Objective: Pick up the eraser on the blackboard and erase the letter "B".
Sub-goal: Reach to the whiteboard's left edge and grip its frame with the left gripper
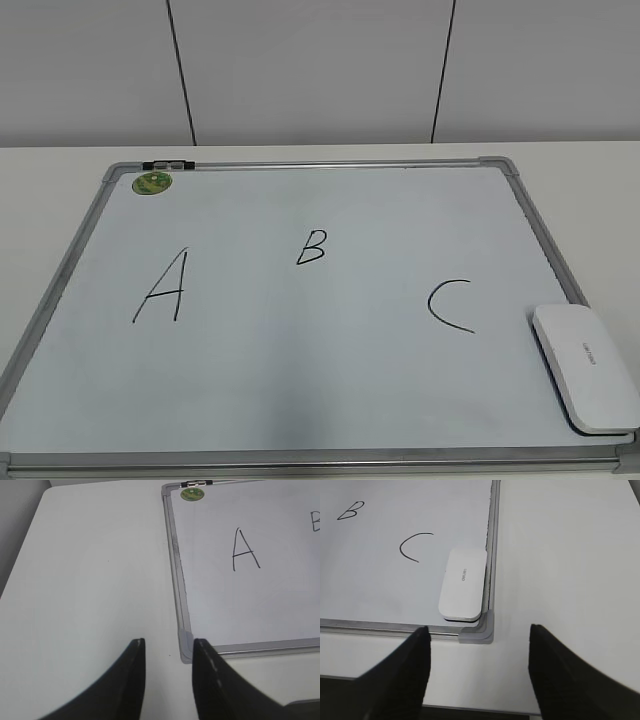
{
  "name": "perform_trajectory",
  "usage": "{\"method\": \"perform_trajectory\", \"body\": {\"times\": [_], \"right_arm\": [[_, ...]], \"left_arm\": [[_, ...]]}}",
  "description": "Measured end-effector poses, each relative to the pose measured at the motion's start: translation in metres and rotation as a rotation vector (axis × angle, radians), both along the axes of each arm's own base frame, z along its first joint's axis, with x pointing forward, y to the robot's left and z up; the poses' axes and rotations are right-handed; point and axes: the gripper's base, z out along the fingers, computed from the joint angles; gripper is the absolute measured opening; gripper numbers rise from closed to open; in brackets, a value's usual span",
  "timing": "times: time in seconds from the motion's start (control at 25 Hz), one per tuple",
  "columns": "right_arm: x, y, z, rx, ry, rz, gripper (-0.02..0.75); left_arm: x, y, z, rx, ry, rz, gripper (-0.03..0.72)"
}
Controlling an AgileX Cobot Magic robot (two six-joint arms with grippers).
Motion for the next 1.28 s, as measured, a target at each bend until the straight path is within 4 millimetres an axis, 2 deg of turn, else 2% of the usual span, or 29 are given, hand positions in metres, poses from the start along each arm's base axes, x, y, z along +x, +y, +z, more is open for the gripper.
{"method": "perform_trajectory", "body": {"times": [0.68,0.8,1.0,1.28], "right_arm": [[0.0,0.0,0.0,0.0,0.0,0.0,0.461],[0.0,0.0,0.0,0.0,0.0,0.0,0.461],[0.0,0.0,0.0,0.0,0.0,0.0,0.461],[0.0,0.0,0.0,0.0,0.0,0.0,0.461]], "left_arm": [[0.0,0.002,0.0,0.02,-0.001,0.013,0.239],[0.004,0.004,0.008,0.043,-0.029,0.027,0.241],[0.029,0.004,0.033,0.054,-0.049,0.022,0.242],[0.088,0.002,0.045,0.026,0.131,0.036,0.242]]}}
